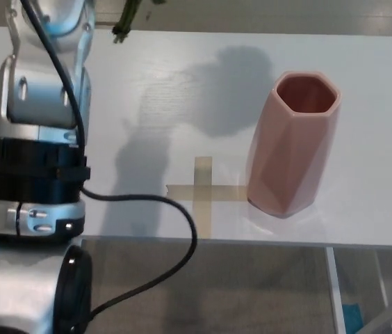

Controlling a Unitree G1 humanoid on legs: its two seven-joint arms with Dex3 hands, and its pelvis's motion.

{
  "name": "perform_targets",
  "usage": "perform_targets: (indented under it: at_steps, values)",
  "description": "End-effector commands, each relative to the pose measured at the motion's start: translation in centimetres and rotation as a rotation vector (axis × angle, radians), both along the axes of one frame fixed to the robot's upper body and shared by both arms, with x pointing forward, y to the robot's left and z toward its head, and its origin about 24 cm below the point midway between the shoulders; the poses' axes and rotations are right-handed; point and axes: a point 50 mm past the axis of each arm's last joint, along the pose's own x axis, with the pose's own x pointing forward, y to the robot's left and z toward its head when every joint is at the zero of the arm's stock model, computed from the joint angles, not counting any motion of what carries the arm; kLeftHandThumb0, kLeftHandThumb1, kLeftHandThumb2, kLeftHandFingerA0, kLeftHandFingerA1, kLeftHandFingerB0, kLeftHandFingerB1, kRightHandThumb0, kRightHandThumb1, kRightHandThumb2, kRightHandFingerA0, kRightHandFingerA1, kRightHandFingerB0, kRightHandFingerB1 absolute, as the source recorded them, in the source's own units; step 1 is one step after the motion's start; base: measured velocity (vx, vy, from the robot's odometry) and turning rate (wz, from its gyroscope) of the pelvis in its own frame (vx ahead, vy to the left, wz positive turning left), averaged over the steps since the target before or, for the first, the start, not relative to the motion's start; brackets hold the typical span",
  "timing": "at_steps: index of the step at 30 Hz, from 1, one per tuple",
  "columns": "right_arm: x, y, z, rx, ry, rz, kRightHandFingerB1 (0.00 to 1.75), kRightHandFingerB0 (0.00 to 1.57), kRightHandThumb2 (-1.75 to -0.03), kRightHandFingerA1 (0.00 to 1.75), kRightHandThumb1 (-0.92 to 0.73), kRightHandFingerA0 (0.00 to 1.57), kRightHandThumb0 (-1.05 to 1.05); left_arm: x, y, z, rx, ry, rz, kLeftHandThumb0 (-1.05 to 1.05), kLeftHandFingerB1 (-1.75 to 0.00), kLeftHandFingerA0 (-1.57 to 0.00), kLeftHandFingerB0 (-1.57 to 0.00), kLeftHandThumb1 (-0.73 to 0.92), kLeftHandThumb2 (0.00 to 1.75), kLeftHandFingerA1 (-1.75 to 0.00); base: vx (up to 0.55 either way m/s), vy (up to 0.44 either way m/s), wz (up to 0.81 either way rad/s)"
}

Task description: Use the left hand to pick up the rose and then lift and insert it into the pink vase.

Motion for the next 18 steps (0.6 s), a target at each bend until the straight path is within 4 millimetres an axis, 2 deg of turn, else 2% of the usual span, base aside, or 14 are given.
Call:
perform_targets:
  at_steps: [1, 10, 18]
  values:
    - [-0.6, -0.6, -0.1, 0.011, 0.012, -0.026, 0.47, 0.6, -0.56, 0.52, -0.55, 0.72, -0.19, -0.6, -1.9, 3.1, -0.249, 0.176, -0.223, -0.17, -0.9, -1.05, -0.84, 0.81, 0.69, -1.33, 0.0, 0.0, 0.0]
    - [-0.6, -0.6, -0.1, 0.022, 0.013, -0.03, 0.47, 0.6, -0.56, 0.52, -0.56, 0.72, -0.19, -1.0, -1.9, 4.0, -0.239, 0.163, -0.22, -0.17, -0.91, -1.01, -0.84, 0.81, 0.69, -1.33, 0.0, 0.0, 0.0]
    - [-0.5, -0.5, -0.1, 0.015, 0.005, -0.029, 0.47, 0.59, -0.56, 0.52, -0.55, 0.72, -0.19, -1.7, -2.8, 5.3, -0.283, 0.204, -0.301, -0.17, -0.92, -1.08, -0.81, 0.81, 0.68, -1.39, 0.0, 0.0, 0.0]
